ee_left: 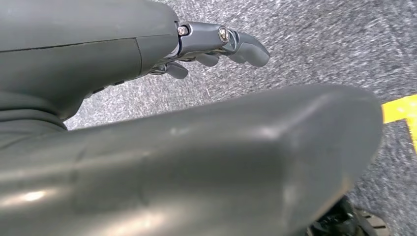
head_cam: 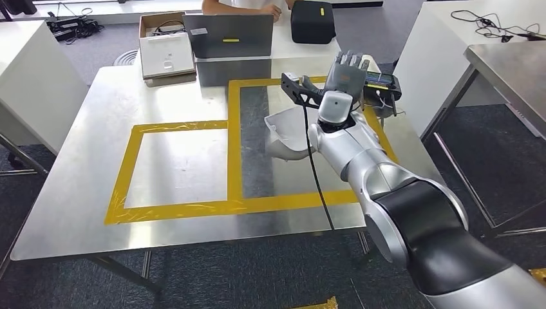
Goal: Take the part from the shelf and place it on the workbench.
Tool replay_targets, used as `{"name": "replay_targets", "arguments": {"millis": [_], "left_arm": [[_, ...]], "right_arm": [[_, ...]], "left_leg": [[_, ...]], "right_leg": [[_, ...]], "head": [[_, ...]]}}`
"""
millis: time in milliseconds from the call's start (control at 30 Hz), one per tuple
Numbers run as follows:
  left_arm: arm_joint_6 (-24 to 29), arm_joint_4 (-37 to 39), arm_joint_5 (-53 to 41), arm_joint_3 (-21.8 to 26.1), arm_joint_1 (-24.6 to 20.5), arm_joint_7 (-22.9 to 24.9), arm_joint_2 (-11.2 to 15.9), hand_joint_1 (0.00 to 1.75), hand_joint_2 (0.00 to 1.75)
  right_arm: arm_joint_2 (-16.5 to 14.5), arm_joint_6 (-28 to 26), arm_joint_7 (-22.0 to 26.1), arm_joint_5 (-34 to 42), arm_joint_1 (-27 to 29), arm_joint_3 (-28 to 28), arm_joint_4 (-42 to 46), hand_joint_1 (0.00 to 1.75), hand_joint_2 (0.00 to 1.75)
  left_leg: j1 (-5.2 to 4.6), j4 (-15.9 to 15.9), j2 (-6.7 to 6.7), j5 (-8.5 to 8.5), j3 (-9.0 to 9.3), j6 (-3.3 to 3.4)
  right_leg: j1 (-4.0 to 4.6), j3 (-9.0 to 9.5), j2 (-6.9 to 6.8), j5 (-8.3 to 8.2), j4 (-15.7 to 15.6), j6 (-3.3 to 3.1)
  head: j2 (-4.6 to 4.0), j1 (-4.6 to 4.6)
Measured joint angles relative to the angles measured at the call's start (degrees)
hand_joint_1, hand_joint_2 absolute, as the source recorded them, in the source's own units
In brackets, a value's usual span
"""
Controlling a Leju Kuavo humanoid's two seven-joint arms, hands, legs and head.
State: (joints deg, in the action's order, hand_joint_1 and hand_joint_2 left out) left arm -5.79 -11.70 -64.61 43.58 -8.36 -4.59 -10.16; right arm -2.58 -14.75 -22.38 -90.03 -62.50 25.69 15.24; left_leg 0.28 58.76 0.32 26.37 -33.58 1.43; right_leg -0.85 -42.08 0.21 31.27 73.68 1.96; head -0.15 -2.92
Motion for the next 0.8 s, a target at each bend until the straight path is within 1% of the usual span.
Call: {"name": "replay_targets", "arguments": {"millis": [33, 67, 100, 133, 167, 200, 233, 267, 300, 333, 400, 433, 467, 500, 533, 567, 600, 633, 667, 733, 767, 800], "left_arm": [[0.00, 0.01, 0.00, 0.00, 0.00, -0.01, -0.01, 0.00, 0.00], [0.00, 0.00, 0.00, 0.00, -0.02, -0.01, -0.01, 0.00, 0.00], [0.00, -0.01, 0.00, 0.00, -0.06, -0.02, -0.01, 0.00, 0.00], [0.00, -0.01, 0.00, 0.00, -0.09, -0.02, -0.02, 0.00, 0.00], [0.00, -0.02, 0.00, 0.00, -0.10, -0.02, -0.02, 0.00, 0.00], [0.00, -0.02, 0.00, 0.00, -0.08, -0.02, -0.02, 0.00, 0.00], [0.00, -0.02, 0.00, 0.00, -0.05, -0.02, -0.02, 0.00, 0.00], [0.00, -0.02, 0.00, 0.00, -0.03, -0.02, -0.01, 0.00, 0.00], [0.00, -0.02, 0.00, 0.00, -0.03, -0.02, 0.01, 0.00, 0.00], [0.00, -0.02, 0.00, 0.00, -0.05, -0.02, 0.02, 0.00, 0.00], [0.00, -0.02, -0.02, 0.00, -0.07, -0.01, 0.05, 0.00, 0.00], [0.00, -0.01, -0.02, 0.00, -0.05, 0.01, 0.06, 0.00, 0.00], [0.00, -0.01, -0.02, 0.00, -0.04, 0.01, 0.07, 0.00, 0.00], [0.00, 0.00, -0.02, 0.00, -0.03, 0.02, 0.07, 0.00, 0.00], [0.00, 0.00, -0.03, 0.00, -0.05, 0.02, 0.07, 0.00, 0.00], [0.00, -0.01, -0.04, 0.00, -0.09, 0.01, 0.08, 0.00, 0.00], [0.00, -0.02, -0.07, 0.00, -0.16, 0.00, 0.09, 0.00, 0.00], [0.00, -0.03, -0.11, 0.00, -0.22, -0.01, 0.09, 0.00, 0.00], [0.00, -0.03, -0.14, 0.00, -0.27, -0.02, 0.09, 0.00, 0.00], [0.00, -0.02, -0.17, 0.00, -0.27, -0.02, 0.09, 0.00, 0.00], [0.00, -0.02, -0.17, 0.00, -0.29, -0.03, 0.09, 0.00, 0.00], [0.00, -0.03, -0.17, 0.00, -0.35, -0.04, 0.08, 0.00, 0.00]], "right_arm": [[0.00, 0.00, -0.01, 0.00, -0.03, 0.02, 0.01, 0.00, 0.00], [0.00, -0.01, -0.01, 0.00, -0.12, 0.04, 0.01, 0.00, 0.00], [-0.01, -0.01, 0.00, 0.00, -0.23, 0.09, 0.01, 0.00, 0.00], [-0.02, -0.01, 0.00, 0.00, -0.29, 0.13, 0.01, 0.00, 0.00], [-0.03, -0.01, 0.00, 0.00, -0.29, 0.16, 0.01, 0.00, 0.00], [-0.04, 0.00, -0.02, 0.00, -0.26, 0.19, 0.02, 0.00, 0.00], [-0.04, 0.01, -0.04, 0.00, -0.25, 0.20, 0.02, 0.00, 0.00], [-0.05, 0.01, -0.05, 0.00, -0.27, 0.21, 0.02, 0.00, 0.00], [-0.09, 0.02, -0.08, -0.01, -0.32, 0.23, 0.02, 0.00, 0.00], [-0.13, 0.02, -0.08, -0.01, -0.36, 0.24, 0.02, 0.00, 0.00], [-0.18, 0.02, -0.10, -0.02, -0.33, 0.26, 0.02, 0.00, 0.00], [-0.18, 0.02, -0.12, -0.02, -0.25, 0.26, 0.02, 0.00, 0.00], [-0.18, 0.02, -0.15, -0.02, -0.16, 0.26, 0.02, 0.00, 0.00], [-0.18, 0.02, -0.19, -0.02, -0.09, 0.27, 0.02, 0.00, 0.00], [-0.17, 0.02, -0.21, -0.02, -0.07, 0.27, 0.02, 0.00, 0.00], [-0.17, 0.02, -0.26, -0.02, -0.09, 0.27, 0.02, 0.00, 0.00], [-0.15, 0.02, -0.32, -0.02, -0.15, 0.27, 0.02, 0.00, 0.00], [-0.11, 0.02, -0.35, -0.02, -0.22, 0.27, 0.02, 0.00, 0.00], [-0.08, 0.02, -0.38, -0.02, -0.27, 0.27, 0.02, 0.00, 0.00], [0.00, 0.02, -0.38, -0.02, -0.29, 0.28, 0.02, 0.00, 0.00], [0.09, 0.02, -0.38, -0.02, -0.29, 0.28, 0.02, 0.00, 0.00], [0.20, 0.02, -0.37, -0.02, -0.31, 0.28, 0.02, 0.00, 0.00]], "left_leg": [[0.08, 0.30, 0.01, -0.10, -0.35, -0.15], [0.10, 0.62, 0.02, -0.14, -0.70, -0.35], [0.06, 0.96, 0.02, -0.19, -1.03, -0.61], [0.01, 1.16, 0.02, -0.29, -1.29, -0.95], [-0.07, 1.18, 0.00, -0.46, -1.49, -1.35], [-0.07, 1.10, -0.02, -0.70, -1.59, -1.77], [-0.02, 0.97, -0.03, -0.86, -1.67, -2.15], [0.03, 1.17, -0.06, -0.61, -1.89, -2.49], [0.09, 2.16, -0.11, 0.29, -2.37, -2.78], [0.15, 4.30, -0.15, 1.90, -3.26, -3.02], [0.23, 11.25, -0.19, 5.98, -5.88, -3.38], [0.26, 14.37, -0.19, 7.35, -6.95, -3.48], [0.26, 15.87, -0.19, 7.75, -7.24, -3.50], [0.26, 15.26, -0.19, 7.16, -6.51, -3.45], [0.26, 12.50, -0.18, 5.78, -4.69, -3.32], [0.26, 8.49, -0.19, 4.42, -2.30, -3.11], [0.15, 4.83, -0.22, 3.38, -0.15, -2.86], [0.04, 2.18, -0.27, 2.74, 1.32, -2.55], [-0.06, 0.91, -0.31, 2.55, 1.92, -2.21], [-0.23, 0.67, -0.36, 1.97, 1.66, -1.44], [-0.18, 0.48, -0.32, 1.51, 1.48, -1.01], [-0.13, 0.25, -0.26, 1.00, 1.23, -0.52]], "right_leg": [[-0.15, 2.27, -0.05, -1.52, -3.43, 0.11], [-0.24, 4.73, -0.09, -2.62, -7.44, 0.14], [-0.21, 6.61, -0.07, -3.53, -10.83, -0.04], [-0.14, 7.61, -0.04, -3.89, -12.88, -0.33], [0.01, 7.76, 0.02, -3.83, -13.57, -0.76], [0.14, 7.57, 0.07, -4.14, -13.65, -1.26], [0.08, 7.48, 0.04, -4.42, -13.82, -1.76], [0.02, 7.42, -0.01, -4.76, -14.07, -2.25], [-0.08, 7.36, -0.06, -5.13, -14.37, -2.72], [-0.19, 7.25, -0.10, -5.48, -14.62, -3.11], [-0.16, 6.72, -0.12, -6.02, -14.68, -3.41], [-0.14, 6.36, -0.12, -6.27, -14.63, -3.42], [-0.13, 5.97, -0.11, -6.52, -14.55, -3.36], [-0.13, 5.61, -0.10, -6.77, -14.47, -3.26], [-0.14, 5.30, -0.08, -7.01, -14.40, -3.11], [-0.14, 5.06, -0.08, -7.24, -14.35, -2.91], [-0.05, 4.85, -0.07, -7.48, -14.29, -2.64], [0.02, 4.68, -0.07, -7.76, -14.29, -2.31], [0.09, 4.57, -0.08, -8.07, -14.36, -1.94], [0.07, 4.44, -0.08, -8.80, -14.73, -1.14], [-0.01, 4.32, -0.06, -8.79, -14.71, -0.79], [-0.09, 3.90, -0.07, -8.03, -13.94, -0.47]], "head": [[0.00, 0.00], [0.00, 0.01], [0.00, 0.03], [0.00, 0.04], [0.00, 0.05], [0.00, 0.06], [0.00, 0.05], [0.00, 0.06], [0.00, 0.12], [0.00, 0.18], [0.00, 0.27], [0.00, 0.27], [0.00, 0.27], [0.00, 0.27], [0.00, 0.27], [0.00, 0.27], [0.00, 0.26], [0.00, 0.25], [0.00, 0.22], [0.00, 0.21], [0.00, 0.22], [0.00, 0.17]]}}
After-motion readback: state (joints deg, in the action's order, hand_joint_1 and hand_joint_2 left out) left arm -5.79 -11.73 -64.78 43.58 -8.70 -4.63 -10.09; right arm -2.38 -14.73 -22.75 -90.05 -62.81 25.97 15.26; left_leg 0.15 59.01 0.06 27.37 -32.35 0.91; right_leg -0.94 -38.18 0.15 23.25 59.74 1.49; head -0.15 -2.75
